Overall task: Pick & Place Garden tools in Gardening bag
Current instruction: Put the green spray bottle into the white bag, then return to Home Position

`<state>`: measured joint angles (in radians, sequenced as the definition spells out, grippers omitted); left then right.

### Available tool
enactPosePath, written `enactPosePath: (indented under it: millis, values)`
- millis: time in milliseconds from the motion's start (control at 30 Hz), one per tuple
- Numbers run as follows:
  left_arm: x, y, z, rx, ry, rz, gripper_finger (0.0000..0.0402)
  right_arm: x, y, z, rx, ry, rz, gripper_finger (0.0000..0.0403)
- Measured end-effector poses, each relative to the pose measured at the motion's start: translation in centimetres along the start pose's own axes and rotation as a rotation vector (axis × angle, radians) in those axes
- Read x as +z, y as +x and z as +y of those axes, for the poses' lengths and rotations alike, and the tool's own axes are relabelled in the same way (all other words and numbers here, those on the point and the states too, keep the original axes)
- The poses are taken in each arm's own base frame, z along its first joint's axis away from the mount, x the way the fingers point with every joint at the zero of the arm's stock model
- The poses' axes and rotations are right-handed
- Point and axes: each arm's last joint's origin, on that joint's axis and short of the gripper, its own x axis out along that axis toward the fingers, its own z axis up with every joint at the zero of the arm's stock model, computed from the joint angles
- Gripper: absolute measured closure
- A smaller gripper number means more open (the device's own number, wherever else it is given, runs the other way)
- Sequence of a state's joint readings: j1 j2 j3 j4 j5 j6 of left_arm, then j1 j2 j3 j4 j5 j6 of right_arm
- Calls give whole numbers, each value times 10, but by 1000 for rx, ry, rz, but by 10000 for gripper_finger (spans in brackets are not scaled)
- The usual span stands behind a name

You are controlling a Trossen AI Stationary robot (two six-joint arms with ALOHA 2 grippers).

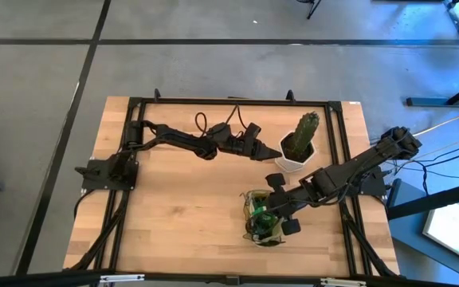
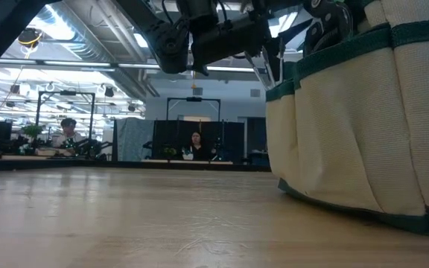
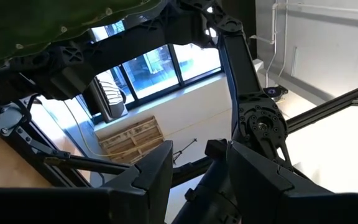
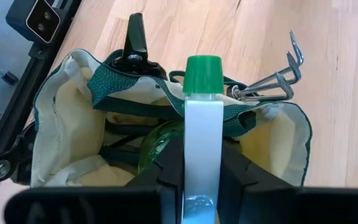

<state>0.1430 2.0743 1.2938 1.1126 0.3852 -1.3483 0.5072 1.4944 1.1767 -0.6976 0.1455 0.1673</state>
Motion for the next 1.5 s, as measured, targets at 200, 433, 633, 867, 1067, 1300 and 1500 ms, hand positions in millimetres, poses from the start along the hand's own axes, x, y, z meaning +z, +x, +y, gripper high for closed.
enactPosePath:
  millis: [200, 433, 633, 867, 1067, 1300, 1500]
  values:
    - [0, 0, 0, 0, 1, 2, 256, -2, 2, 0, -1, 0, 16, 286]
    - [0, 0, 0, -1, 1, 2, 256, -3, -1, 0, 5, 37, 18, 126]
    - [0, 0, 0, 1, 8, 6, 256, 14, -31, -4, -23, 57, -35, 83]
    - [0, 0, 1, 12, 11, 9, 256, 46, -93, -12, -73, 41, -123, 81]
    - [-2, 1, 1, 10, 30, 13, 256, 58, -143, -10, 50, 38, -159, 80]
    - [-9, 3, -1, 6, 86, 17, 256, 59, -175, 3, 144, 18, -258, 80]
    - [-18, 7, -7, -36, 139, 2, 256, 47, -193, 11, 183, 21, -273, 80]
